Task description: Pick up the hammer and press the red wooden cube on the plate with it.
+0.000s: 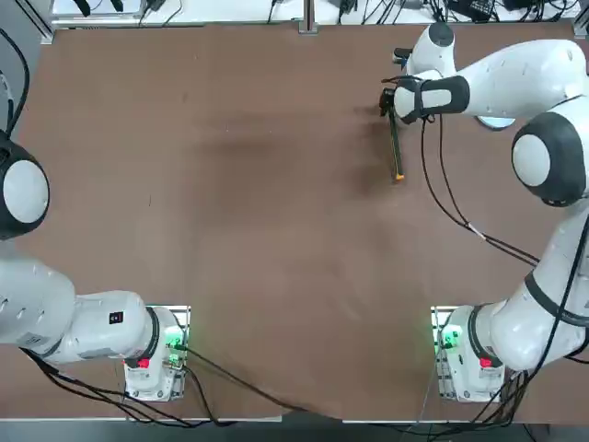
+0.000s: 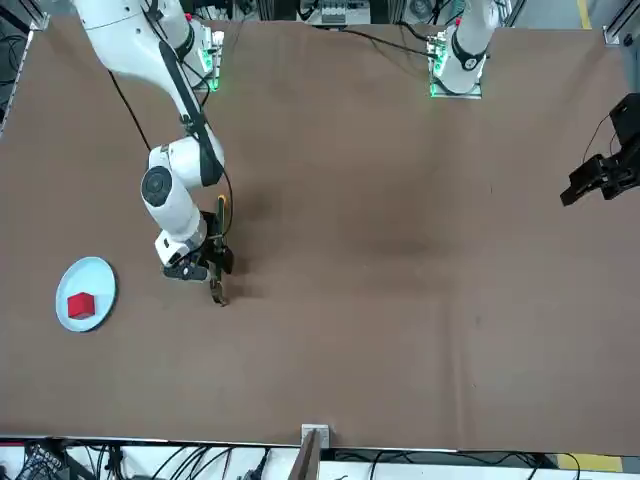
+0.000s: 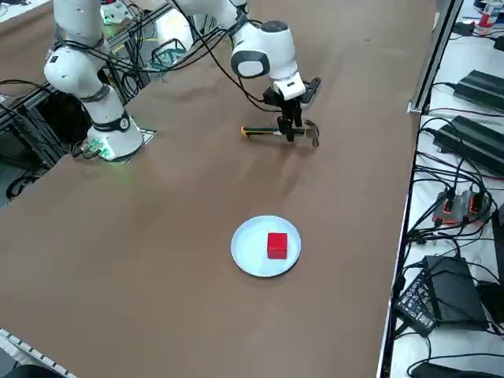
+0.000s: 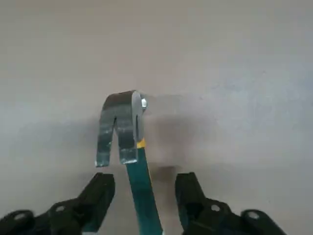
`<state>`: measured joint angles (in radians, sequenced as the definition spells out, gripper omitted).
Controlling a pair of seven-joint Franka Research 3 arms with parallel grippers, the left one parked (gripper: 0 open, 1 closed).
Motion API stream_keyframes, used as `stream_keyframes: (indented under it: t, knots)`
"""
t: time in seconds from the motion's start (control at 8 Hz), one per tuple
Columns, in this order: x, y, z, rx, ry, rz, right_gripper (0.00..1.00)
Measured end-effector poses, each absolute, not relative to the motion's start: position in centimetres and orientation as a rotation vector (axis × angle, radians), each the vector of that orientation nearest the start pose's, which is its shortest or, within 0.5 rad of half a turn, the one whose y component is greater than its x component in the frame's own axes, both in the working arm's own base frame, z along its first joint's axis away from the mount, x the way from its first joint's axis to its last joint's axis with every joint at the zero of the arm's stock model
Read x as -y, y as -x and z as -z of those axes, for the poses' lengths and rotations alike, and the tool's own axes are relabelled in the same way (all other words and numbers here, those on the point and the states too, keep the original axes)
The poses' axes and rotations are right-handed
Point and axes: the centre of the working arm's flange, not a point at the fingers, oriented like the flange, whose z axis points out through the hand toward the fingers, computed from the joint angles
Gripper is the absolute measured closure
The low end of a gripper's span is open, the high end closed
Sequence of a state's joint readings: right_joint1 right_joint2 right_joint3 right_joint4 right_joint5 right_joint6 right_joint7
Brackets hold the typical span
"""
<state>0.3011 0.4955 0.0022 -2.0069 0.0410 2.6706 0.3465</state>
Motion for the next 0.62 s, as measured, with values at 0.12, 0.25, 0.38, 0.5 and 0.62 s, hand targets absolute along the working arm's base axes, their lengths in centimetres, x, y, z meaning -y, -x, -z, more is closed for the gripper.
stream_keyframes:
  t: [0.12,0.25,0.38,0.5,0.62]
  knots:
    - [-18.47,-59.45,-22.08,-0.12,3.056,0.231,0.29]
    - [-18.45,-59.42,-21.88,-0.12,3.057,0.226,0.48]
    - [-18.44,-59.39,-21.69,-0.121,3.059,0.223,0.55]
    - [-18.45,-59.39,-21.63,-0.12,3.059,0.223,0.61]
    - [-18.48,-59.4,-21.66,-0.12,3.058,0.225,0.74]
